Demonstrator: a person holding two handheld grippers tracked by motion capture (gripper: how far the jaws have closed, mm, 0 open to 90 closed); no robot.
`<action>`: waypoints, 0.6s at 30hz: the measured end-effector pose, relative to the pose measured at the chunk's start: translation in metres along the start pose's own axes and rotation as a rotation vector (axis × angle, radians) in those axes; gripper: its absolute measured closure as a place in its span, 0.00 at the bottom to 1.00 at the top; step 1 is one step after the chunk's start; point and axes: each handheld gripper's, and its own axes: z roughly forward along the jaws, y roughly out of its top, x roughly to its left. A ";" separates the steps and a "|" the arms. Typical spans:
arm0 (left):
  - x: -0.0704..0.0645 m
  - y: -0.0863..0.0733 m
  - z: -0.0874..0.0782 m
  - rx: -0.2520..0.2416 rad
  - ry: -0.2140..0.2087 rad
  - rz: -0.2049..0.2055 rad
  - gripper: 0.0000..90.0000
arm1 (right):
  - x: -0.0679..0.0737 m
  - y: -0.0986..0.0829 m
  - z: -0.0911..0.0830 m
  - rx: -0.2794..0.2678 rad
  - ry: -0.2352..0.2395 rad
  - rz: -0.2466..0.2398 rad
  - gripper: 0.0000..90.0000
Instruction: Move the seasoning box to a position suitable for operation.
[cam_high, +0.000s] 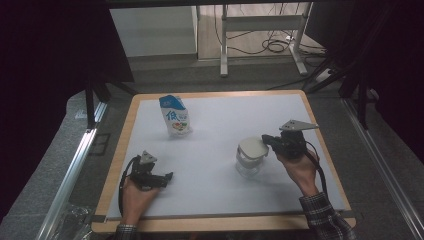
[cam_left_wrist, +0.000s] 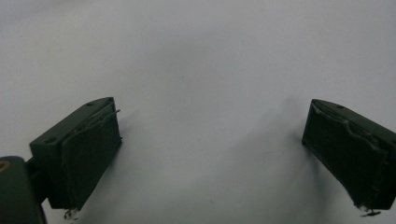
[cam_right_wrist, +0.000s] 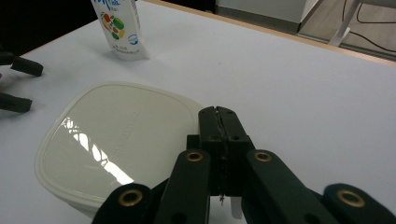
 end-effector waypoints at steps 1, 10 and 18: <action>0.000 0.000 0.000 0.000 0.000 0.000 0.04 | 0.000 0.000 0.000 -0.001 0.001 -0.002 1.00; 0.000 0.000 0.000 0.000 0.000 0.000 0.05 | -0.002 -0.001 0.001 -0.010 0.009 0.003 1.00; 0.000 0.000 0.000 0.000 0.000 -0.005 0.04 | -0.003 -0.002 0.002 -0.005 -0.008 0.000 1.00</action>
